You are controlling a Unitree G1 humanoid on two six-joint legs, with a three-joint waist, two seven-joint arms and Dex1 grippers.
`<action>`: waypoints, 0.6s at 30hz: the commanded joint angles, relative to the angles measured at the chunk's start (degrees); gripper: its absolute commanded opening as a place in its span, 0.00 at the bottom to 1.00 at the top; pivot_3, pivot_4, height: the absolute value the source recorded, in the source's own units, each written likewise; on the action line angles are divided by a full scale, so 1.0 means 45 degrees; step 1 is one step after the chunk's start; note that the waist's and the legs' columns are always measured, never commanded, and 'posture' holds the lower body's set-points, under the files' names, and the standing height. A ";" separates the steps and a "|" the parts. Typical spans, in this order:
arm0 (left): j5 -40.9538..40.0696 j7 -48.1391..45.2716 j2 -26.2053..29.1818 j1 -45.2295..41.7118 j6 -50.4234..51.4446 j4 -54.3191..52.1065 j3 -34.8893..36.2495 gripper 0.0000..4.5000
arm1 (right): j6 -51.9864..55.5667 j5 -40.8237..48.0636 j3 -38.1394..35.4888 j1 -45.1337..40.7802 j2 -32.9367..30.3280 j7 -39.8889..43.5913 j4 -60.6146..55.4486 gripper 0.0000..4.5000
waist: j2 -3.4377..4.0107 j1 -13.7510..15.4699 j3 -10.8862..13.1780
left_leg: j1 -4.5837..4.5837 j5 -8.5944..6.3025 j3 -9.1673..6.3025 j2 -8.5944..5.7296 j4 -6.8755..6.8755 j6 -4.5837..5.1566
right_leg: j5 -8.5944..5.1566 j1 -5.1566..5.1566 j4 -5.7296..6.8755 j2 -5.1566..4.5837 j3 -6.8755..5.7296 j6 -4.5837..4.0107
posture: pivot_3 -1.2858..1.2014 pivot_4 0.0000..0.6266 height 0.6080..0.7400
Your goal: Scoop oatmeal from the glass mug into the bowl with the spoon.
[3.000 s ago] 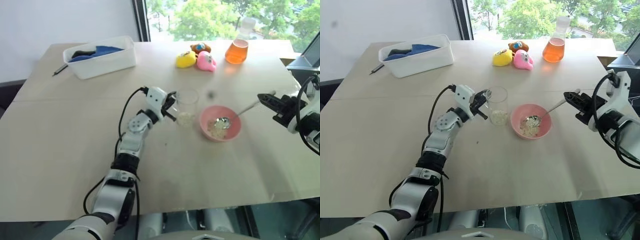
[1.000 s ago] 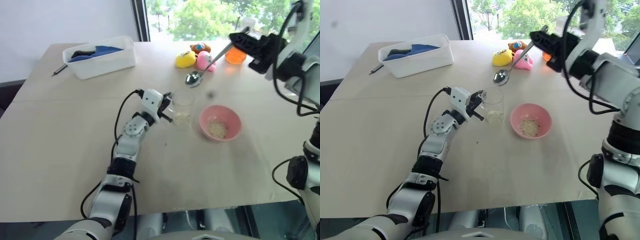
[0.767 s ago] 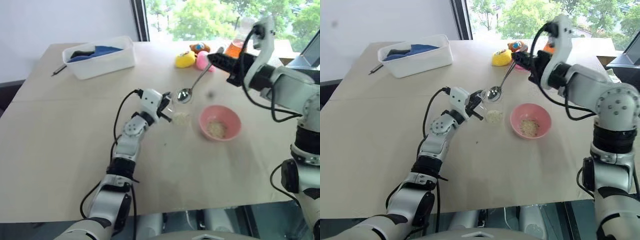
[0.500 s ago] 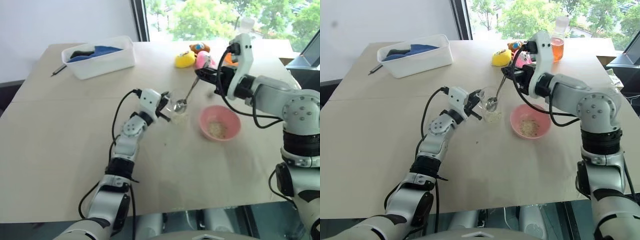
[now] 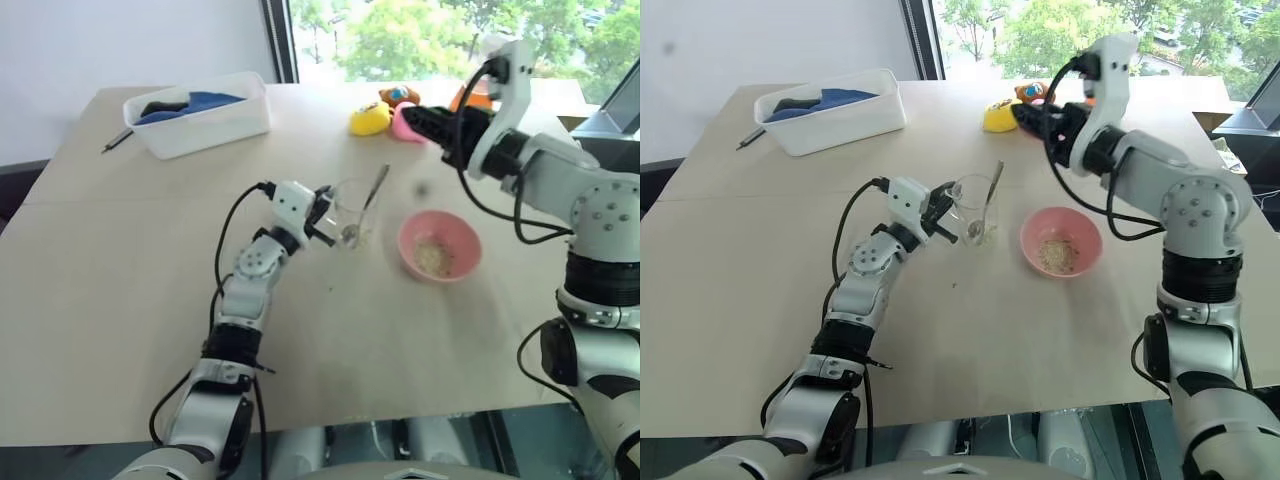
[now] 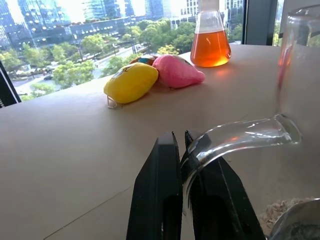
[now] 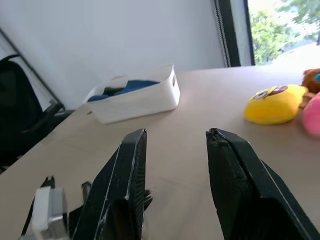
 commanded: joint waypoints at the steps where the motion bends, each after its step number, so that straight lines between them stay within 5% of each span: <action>1: -0.0333 0.0268 0.0306 0.0387 0.0498 -0.0823 0.0703 0.00 | -0.0637 -0.0842 -0.0909 -0.0088 -0.0783 0.0427 0.0468 0.42 | 0.0000 0.0005 0.0000 | 0.0000 0.0000 0.0002 0.0000 0.0000 0.0000 | 0.0000 0.0000 0.0000 -0.0001 0.0002 0.0000 | 0.52 0.24 1.00; 10: -0.0499 0.0534 0.0409 0.1159 0.1019 -0.1572 0.0986 0.00 | -0.0816 -0.1937 -0.1374 0.0551 -0.1011 0.0726 0.0916 0.42 | 0.0002 -0.0014 -0.0001 | 0.0012 0.0000 0.0011 0.0008 -0.0002 0.0000 | 0.0000 -0.0001 0.0009 0.0005 0.0015 0.0000 | 0.52 0.24 1.00; 11: -0.0539 0.0541 0.0359 0.1161 0.1031 -0.1610 0.0965 0.17 | -0.0803 -0.1992 -0.1334 0.0522 -0.0959 0.0749 0.0899 0.43 | 0.0002 -0.0011 -0.0001 | 0.0012 0.0000 0.0010 0.0007 -0.0002 0.0000 | 0.0000 -0.0001 0.0008 0.0004 0.0016 0.0000 | 0.52 0.24 1.00; 16: -0.0505 0.0677 0.0274 0.1121 0.1018 -0.1655 0.0947 0.52 | -0.0689 -0.2277 -0.1017 0.0499 -0.0968 0.1123 0.0755 0.43 | 0.0002 0.0019 -0.0001 | 0.0010 0.0000 0.0008 0.0005 -0.0002 0.0000 | 0.0000 -0.0001 0.0005 0.0004 0.0013 0.0000 | 0.52 0.24 1.00; 18: -0.0505 0.0682 0.0284 0.1168 0.1021 -0.1705 0.0936 0.73 | -0.0659 -0.2327 -0.1030 0.0451 -0.0912 0.1215 0.0753 0.43 | 0.0002 0.0024 -0.0001 | 0.0010 0.0000 0.0008 0.0005 -0.0002 0.0000 | 0.0000 0.0000 0.0005 0.0003 0.0013 0.0000 | 0.52 0.24 1.00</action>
